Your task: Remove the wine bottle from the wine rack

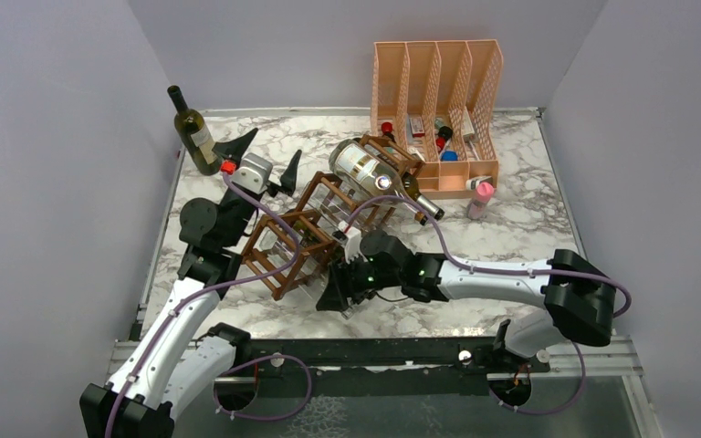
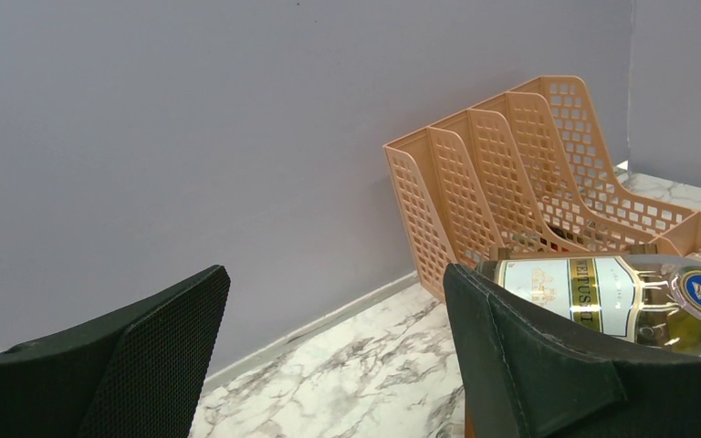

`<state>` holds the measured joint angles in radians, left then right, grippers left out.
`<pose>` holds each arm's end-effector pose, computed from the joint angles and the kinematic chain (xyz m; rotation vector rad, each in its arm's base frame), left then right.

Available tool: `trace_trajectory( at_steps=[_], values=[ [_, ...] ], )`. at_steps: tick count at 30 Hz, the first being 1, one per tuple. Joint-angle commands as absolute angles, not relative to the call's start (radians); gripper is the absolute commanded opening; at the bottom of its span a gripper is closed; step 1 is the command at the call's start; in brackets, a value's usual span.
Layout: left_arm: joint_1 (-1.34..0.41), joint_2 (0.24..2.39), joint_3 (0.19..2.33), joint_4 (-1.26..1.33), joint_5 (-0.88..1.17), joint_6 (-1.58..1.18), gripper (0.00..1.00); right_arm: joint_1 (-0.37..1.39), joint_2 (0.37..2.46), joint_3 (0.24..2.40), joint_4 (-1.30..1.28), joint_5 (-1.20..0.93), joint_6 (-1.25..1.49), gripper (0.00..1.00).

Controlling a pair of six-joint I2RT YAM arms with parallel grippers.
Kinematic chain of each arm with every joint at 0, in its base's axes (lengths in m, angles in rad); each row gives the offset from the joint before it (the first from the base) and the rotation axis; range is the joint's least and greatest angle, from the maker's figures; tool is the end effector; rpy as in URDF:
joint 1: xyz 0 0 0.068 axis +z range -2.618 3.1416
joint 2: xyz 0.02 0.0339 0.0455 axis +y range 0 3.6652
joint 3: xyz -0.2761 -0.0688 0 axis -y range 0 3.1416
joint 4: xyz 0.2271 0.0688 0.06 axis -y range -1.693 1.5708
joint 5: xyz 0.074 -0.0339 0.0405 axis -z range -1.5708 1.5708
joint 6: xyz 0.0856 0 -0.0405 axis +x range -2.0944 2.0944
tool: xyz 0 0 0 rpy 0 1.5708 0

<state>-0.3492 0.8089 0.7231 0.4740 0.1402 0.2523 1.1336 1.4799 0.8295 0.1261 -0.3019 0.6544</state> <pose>0.1911 -0.0823 0.4137 0.4681 1.0921 -0.1681 0.1238 0.3250 0.2207 -0.7689 2.2660 1.2991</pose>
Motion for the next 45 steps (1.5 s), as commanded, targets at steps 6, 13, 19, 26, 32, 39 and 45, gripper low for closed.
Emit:
trace_trajectory(
  at_steps=[6,13,19,26,32,39,45],
  values=[
    [-0.357,0.819,0.706,0.505,0.123,0.257,0.93,1.139,1.412,0.795,0.105,-0.309,0.628,0.26],
    [-0.359,0.819,0.704,0.505,0.118,0.264,0.93,1.138,1.307,0.769,-0.003,-0.281,0.598,0.10],
    [-0.360,0.819,0.703,0.504,0.118,0.268,0.93,1.139,1.214,0.730,-0.083,-0.276,0.577,0.01],
    [-0.361,0.821,0.700,0.503,0.119,0.272,0.93,1.138,1.098,0.717,-0.169,-0.265,0.580,0.01],
    [-0.363,0.817,0.697,0.503,0.104,0.284,0.93,1.139,0.996,0.716,-0.253,-0.244,0.591,0.01],
    [-0.364,0.816,0.694,0.503,0.107,0.291,0.93,1.138,0.930,0.766,-0.428,-0.218,0.593,0.01],
    [-0.371,0.811,0.701,0.502,0.138,0.264,0.94,1.140,0.863,0.844,-0.671,-0.171,0.584,0.01]
  ],
)
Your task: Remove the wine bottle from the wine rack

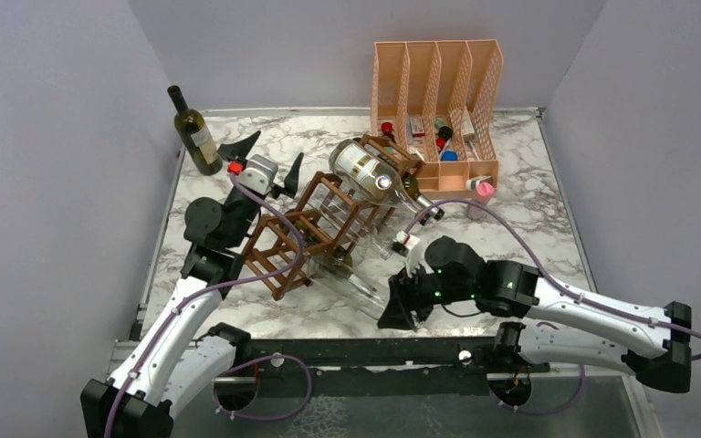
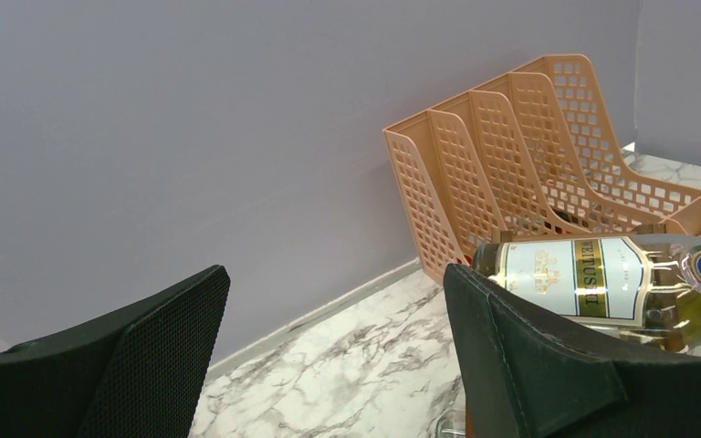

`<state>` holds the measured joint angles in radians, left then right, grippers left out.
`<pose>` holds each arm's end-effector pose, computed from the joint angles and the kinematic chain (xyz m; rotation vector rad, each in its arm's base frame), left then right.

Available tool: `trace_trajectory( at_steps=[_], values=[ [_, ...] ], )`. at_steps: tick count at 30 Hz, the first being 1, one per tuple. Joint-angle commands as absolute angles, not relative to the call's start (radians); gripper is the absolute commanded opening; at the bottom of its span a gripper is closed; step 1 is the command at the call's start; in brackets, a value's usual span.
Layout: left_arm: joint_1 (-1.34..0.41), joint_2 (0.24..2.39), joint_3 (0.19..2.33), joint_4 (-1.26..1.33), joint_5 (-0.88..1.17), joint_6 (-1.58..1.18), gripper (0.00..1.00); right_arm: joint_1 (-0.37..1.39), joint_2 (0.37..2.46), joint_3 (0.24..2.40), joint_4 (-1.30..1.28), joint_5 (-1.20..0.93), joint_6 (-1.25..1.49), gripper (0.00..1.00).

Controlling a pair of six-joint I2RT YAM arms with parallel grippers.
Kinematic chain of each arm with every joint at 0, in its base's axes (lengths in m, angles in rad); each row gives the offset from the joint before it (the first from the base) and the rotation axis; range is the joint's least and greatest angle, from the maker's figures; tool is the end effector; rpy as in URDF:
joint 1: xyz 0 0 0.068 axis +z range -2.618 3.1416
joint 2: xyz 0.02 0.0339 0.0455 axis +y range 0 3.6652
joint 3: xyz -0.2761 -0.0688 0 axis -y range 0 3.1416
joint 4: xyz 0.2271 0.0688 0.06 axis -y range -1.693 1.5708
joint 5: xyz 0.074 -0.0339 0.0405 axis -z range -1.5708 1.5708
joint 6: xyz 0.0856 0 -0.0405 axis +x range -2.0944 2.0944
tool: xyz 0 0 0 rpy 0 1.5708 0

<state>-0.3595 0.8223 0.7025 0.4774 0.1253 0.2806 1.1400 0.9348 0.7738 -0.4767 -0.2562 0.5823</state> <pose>0.1962 -0.0852 0.4039 0.4855 1.1164 -0.1449 0.0704 0.2051 0.2651 -0.8341 2.3311 1.1513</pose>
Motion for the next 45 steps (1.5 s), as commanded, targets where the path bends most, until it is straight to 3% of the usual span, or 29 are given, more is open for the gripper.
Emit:
trace_trajectory(
  at_steps=[1,7,13,21,33,45],
  values=[
    [-0.373,0.811,0.703,0.502,0.143,0.257,0.94,1.139,0.841,0.850,-0.695,-0.162,0.584,0.01],
    [-0.386,0.816,0.736,0.471,0.212,0.223,0.94,1.140,0.773,0.933,-0.860,-0.111,0.567,0.01],
    [-0.387,0.868,0.811,0.403,0.429,0.157,0.95,1.139,0.749,1.093,-0.936,-0.040,0.542,0.01],
    [-0.429,0.924,1.005,0.192,0.793,0.151,0.90,1.138,0.920,1.307,-0.882,0.081,0.468,0.01],
    [-0.496,0.735,1.023,-0.221,0.781,0.669,0.90,1.136,1.264,1.693,-0.968,0.055,0.398,0.01],
    [-0.567,0.600,0.937,-0.327,0.633,0.841,0.93,1.130,1.503,2.021,-1.136,-0.092,0.357,0.01]
  ],
)
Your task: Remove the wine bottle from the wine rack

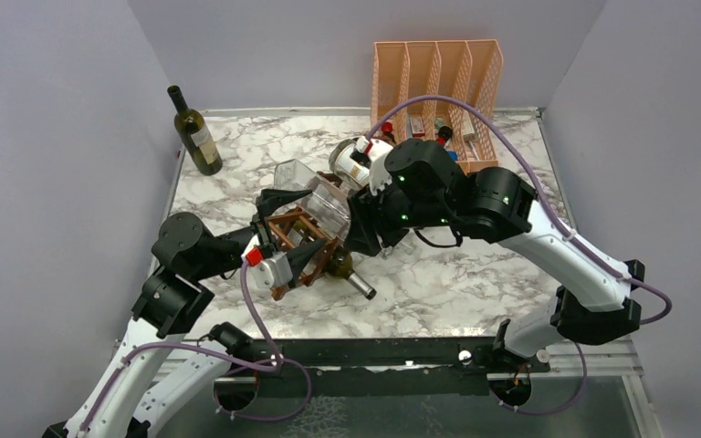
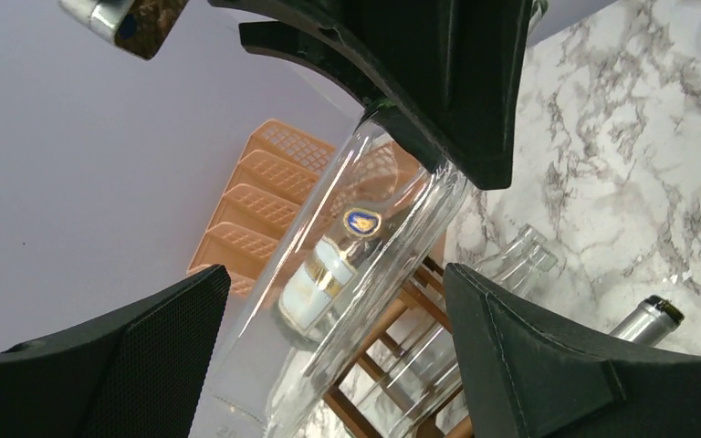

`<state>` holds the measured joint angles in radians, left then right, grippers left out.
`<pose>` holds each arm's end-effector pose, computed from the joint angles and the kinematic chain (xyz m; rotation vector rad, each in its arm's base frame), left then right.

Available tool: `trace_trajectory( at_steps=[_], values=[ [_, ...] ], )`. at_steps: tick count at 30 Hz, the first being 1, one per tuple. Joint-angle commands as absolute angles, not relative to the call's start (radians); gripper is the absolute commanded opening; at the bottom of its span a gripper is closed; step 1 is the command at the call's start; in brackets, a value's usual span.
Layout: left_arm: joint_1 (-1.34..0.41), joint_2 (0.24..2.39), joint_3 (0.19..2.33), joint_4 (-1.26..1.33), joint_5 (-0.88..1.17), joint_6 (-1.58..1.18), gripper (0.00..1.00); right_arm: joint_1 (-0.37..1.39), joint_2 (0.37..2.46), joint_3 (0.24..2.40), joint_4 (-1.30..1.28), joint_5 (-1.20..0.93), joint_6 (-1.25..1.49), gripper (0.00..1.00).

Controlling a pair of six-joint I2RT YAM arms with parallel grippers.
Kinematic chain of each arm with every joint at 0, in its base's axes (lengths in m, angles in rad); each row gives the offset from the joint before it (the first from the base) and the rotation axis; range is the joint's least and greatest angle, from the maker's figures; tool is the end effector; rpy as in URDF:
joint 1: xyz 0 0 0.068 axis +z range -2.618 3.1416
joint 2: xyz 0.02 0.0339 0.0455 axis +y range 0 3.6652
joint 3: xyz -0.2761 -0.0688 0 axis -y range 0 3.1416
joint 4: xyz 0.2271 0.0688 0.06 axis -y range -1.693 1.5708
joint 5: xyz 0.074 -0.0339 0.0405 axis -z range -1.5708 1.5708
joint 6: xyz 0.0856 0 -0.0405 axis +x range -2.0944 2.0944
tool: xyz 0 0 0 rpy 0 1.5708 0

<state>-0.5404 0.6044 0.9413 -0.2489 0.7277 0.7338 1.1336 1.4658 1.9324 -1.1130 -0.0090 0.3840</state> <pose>0.0776 -0.1130 0.4142 1.3016 0.7795 -0.3832 0.1239 0.2669 0.4477 -0.8658 2.1864 0.8138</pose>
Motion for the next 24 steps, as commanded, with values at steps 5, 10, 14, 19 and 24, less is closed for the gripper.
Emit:
trace_trajectory(
  at_steps=[5,10,14,19,24],
  values=[
    [-0.641,0.623,0.938,-0.364,0.533,0.903,0.92,1.130,1.593,2.114,-1.185,-0.130,0.348,0.01],
    [-0.713,0.644,0.944,-0.411,0.421,0.935,0.90,1.129,1.642,2.153,-1.207,-0.161,0.348,0.01],
    [-0.730,0.650,0.946,-0.417,0.401,0.940,0.84,1.130,1.664,2.164,-1.219,-0.178,0.344,0.01],
    [-0.759,0.664,0.945,-0.416,0.368,0.946,0.68,1.130,1.701,2.203,-1.252,-0.198,0.338,0.01],
    [-0.786,0.677,0.943,-0.415,0.338,0.947,0.74,1.130,1.739,2.260,-1.285,-0.212,0.336,0.01]
  ],
)
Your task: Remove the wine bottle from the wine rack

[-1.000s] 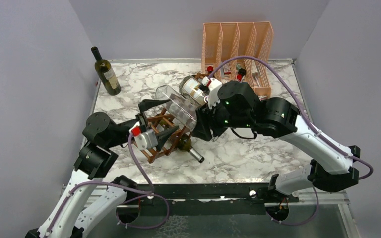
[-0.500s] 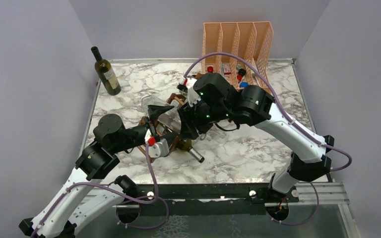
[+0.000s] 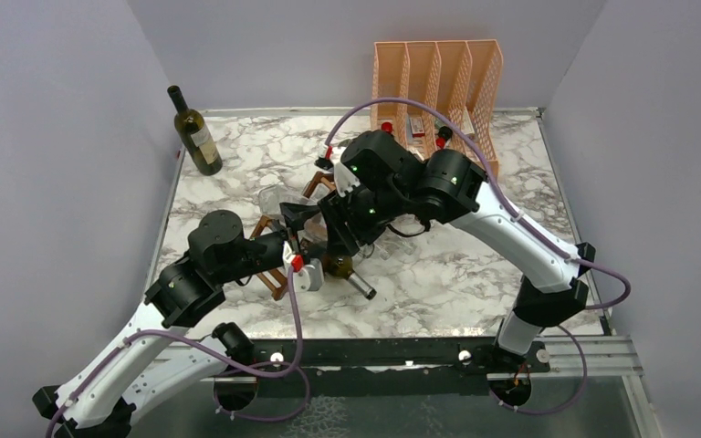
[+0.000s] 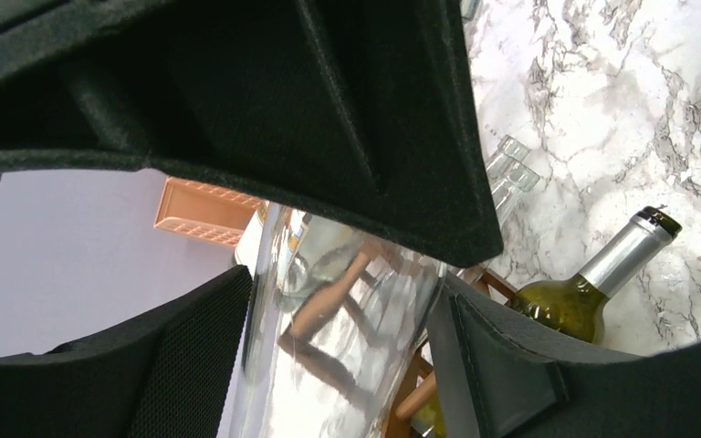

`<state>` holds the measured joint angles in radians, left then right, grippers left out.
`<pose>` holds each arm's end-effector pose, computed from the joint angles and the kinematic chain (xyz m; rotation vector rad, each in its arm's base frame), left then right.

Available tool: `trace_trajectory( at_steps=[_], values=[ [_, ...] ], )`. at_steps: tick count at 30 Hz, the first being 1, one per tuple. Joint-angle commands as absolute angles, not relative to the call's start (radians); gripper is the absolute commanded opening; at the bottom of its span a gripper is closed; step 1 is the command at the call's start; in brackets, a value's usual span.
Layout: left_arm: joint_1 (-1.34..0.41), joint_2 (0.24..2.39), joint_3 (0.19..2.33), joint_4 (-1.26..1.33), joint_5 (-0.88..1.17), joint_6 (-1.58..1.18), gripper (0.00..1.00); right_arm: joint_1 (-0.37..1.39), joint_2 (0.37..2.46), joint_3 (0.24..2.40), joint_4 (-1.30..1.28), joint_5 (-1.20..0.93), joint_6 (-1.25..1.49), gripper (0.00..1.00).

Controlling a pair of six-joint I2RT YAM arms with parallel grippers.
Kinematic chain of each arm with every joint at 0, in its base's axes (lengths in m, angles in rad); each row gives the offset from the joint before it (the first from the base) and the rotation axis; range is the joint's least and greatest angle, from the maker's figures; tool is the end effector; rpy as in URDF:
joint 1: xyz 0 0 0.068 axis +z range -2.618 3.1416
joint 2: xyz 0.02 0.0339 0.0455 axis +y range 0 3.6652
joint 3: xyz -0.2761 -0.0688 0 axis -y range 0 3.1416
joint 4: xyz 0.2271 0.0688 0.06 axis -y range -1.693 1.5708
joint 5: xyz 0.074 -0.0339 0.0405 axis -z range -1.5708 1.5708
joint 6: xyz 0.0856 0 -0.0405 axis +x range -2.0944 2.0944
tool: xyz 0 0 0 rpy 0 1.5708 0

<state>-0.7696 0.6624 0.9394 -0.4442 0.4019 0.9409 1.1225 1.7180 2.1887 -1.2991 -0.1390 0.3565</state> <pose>0.0880 -0.1319 0.3777 1.4791 0.8967 -0.2227 0.1380 0.3143 0.4261 -1.0235 2.3542 0.8051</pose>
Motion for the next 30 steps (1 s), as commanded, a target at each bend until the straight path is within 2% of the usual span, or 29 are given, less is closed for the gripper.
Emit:
trace_trajectory(
  at_steps=[1,5,10,15,20,23,26,30],
  values=[
    [-0.790,0.678,0.943,-0.415,0.333,0.949,0.75,1.130,1.746,2.267,-1.291,-0.212,0.335,0.01],
    [-0.807,0.689,0.946,-0.415,0.318,0.960,0.75,1.130,1.769,2.288,-1.307,-0.213,0.334,0.01],
    [-0.822,0.687,0.943,-0.410,0.299,0.975,0.52,1.130,1.768,2.287,-1.301,-0.201,0.333,0.02],
    [-0.822,0.663,0.931,-0.358,0.271,0.953,0.33,1.130,1.724,2.244,-1.248,-0.198,0.327,0.20],
    [-0.823,0.655,0.926,-0.324,0.254,0.920,0.17,1.131,1.637,2.195,-1.159,-0.145,0.327,0.62],
    [-0.822,0.655,0.917,-0.305,0.229,0.902,0.07,1.129,1.612,2.189,-1.150,-0.104,0.335,0.79],
    [-0.822,0.650,0.905,-0.280,0.207,0.891,0.02,1.131,1.578,2.189,-1.137,-0.085,0.342,0.92],
    [-0.823,0.641,0.897,-0.237,0.177,0.880,0.00,1.130,1.504,2.175,-1.112,-0.018,0.346,0.98]
  ],
)
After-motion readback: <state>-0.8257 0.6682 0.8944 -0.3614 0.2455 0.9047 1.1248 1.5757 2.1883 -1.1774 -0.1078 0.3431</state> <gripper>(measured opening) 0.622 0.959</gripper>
